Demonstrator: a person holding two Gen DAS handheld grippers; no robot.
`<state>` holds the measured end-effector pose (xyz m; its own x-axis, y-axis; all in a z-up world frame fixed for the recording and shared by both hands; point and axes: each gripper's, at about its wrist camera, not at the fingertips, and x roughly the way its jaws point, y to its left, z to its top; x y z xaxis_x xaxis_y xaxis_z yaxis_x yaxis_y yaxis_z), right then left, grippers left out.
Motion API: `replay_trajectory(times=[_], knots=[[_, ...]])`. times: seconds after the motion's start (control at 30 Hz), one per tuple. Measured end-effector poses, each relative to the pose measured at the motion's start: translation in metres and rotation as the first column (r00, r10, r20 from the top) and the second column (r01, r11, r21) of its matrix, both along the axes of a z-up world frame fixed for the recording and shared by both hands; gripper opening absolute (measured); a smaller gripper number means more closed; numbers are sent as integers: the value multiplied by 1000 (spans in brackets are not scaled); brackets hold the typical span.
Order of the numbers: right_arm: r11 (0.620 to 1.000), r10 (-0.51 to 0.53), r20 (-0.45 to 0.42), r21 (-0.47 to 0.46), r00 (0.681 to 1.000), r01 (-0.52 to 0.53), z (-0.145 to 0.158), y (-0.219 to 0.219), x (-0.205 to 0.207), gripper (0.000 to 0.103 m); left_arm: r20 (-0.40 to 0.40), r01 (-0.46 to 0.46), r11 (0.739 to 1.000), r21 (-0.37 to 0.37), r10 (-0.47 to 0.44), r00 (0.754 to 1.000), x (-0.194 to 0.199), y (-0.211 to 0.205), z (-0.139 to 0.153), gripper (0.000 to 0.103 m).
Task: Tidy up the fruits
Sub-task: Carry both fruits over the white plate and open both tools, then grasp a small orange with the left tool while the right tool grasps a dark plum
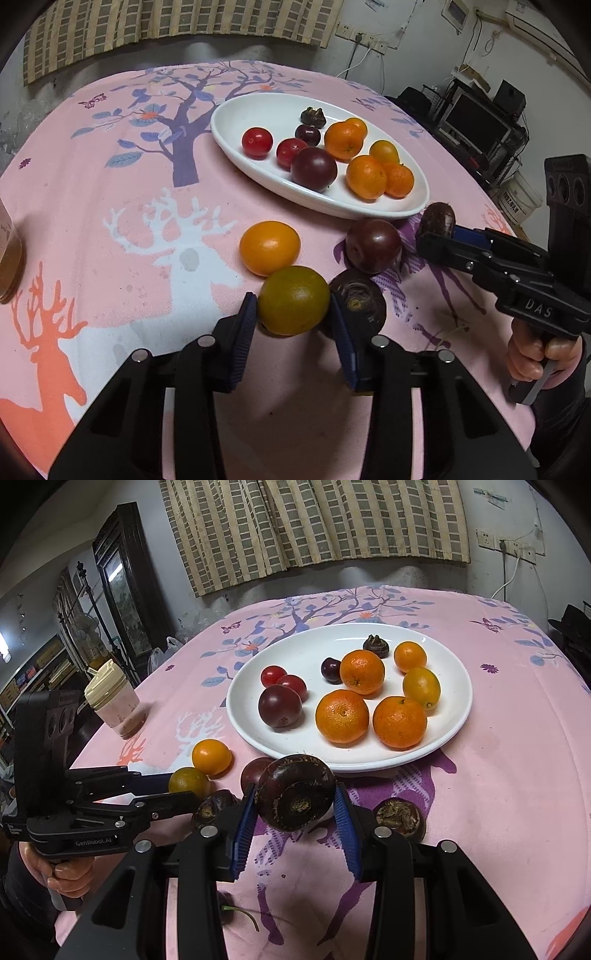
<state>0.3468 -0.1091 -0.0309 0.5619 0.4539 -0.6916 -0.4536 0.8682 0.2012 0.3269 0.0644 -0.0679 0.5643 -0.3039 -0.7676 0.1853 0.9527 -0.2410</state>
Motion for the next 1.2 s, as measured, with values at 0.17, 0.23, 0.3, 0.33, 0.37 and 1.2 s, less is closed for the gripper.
replay_trajectory(times=[0.17,0.23,0.3,0.33,0.37,1.2], knots=[[1000,-9,27,23,1000,8,8,-4,-2,42,63,-50,999,0,49,997,-4,9,18,40],[998,-32,52,55,998,29,17,-9,4,42,93,-61,998,-10,61,994,2,11,31,40],[995,-74,70,77,995,68,24,-12,16,42,105,-65,997,-29,68,992,19,10,43,40],[993,-95,81,78,992,89,27,-12,23,42,112,-68,997,-31,71,991,28,9,48,40],[991,-120,98,68,988,113,29,-12,30,42,124,-73,997,-26,76,989,40,6,52,40],[994,-81,56,76,995,76,35,19,10,64,249,-349,932,102,315,916,16,30,58,98]])
